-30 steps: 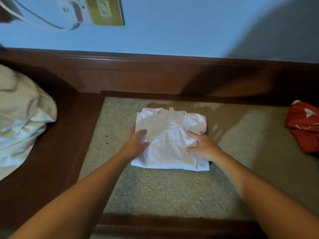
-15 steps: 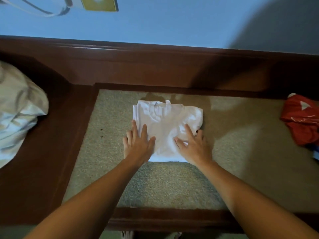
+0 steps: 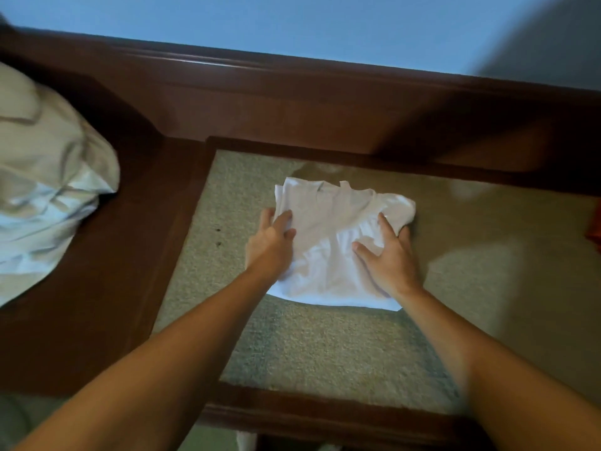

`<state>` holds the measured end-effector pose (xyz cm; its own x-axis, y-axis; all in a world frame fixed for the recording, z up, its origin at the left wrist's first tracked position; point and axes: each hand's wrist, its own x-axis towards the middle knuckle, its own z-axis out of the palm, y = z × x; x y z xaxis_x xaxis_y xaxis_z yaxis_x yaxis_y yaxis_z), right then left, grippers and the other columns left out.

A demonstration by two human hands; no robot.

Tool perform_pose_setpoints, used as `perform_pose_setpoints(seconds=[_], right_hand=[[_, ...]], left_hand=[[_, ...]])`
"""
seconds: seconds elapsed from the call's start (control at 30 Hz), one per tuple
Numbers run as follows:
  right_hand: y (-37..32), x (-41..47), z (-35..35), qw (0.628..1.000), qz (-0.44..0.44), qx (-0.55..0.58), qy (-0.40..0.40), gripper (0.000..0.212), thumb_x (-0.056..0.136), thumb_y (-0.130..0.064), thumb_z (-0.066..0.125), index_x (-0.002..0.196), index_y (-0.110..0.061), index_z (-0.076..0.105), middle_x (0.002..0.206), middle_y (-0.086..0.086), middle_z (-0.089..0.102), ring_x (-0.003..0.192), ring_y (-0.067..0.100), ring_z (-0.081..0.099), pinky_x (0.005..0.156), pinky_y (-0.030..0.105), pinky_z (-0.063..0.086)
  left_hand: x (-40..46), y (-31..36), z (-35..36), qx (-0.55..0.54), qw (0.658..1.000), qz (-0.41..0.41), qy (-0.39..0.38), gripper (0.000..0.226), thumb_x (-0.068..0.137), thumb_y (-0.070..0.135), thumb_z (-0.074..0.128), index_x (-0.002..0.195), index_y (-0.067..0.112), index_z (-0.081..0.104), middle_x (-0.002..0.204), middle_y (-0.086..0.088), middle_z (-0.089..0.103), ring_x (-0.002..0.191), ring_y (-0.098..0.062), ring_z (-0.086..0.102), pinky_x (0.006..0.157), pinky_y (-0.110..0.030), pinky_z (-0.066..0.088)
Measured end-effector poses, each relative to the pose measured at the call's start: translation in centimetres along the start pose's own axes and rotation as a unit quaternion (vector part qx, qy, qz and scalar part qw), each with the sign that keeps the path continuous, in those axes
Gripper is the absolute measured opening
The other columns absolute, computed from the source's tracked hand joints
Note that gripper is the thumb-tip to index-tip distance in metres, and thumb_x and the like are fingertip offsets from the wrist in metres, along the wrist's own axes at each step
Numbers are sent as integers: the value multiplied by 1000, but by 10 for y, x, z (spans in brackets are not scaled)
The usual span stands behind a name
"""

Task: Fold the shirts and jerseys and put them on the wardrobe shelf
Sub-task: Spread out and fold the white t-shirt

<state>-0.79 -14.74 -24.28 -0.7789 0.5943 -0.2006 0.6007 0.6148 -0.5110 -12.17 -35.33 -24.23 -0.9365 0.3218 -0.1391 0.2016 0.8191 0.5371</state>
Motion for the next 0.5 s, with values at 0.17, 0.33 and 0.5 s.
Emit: perform_pose_setpoints(seconds=[0.17, 0.33, 0.5], right_hand=[[-48, 2, 22, 998, -55, 3, -23, 89, 88, -60, 67, 160, -36, 20, 160, 4, 21, 124, 41, 53, 92, 45, 52], [-104, 3, 56, 996, -71, 17, -61, 93, 87, -64, 65, 160, -37, 14, 166, 3, 9, 136, 41, 43, 102, 47, 48], [-141, -1, 80, 994, -58, -28, -88, 93, 91, -68, 56, 162, -33, 8, 167, 8, 5, 130, 43, 49, 99, 43, 47]], left_hand=[[2, -43, -26, 11, 999, -26, 21, 43, 102, 34, 50, 144, 30, 41, 151, 0, 28, 100, -40, 61, 89, -47, 50], [14, -95, -67, 59, 995, -64, 46, 45, 102, 36, 50, 145, 31, 39, 151, 1, 27, 96, -43, 61, 86, -45, 48], [25, -132, -91, 99, 992, -70, 39, 45, 103, 39, 47, 146, 29, 37, 148, 0, 28, 96, -42, 61, 83, -46, 48]])
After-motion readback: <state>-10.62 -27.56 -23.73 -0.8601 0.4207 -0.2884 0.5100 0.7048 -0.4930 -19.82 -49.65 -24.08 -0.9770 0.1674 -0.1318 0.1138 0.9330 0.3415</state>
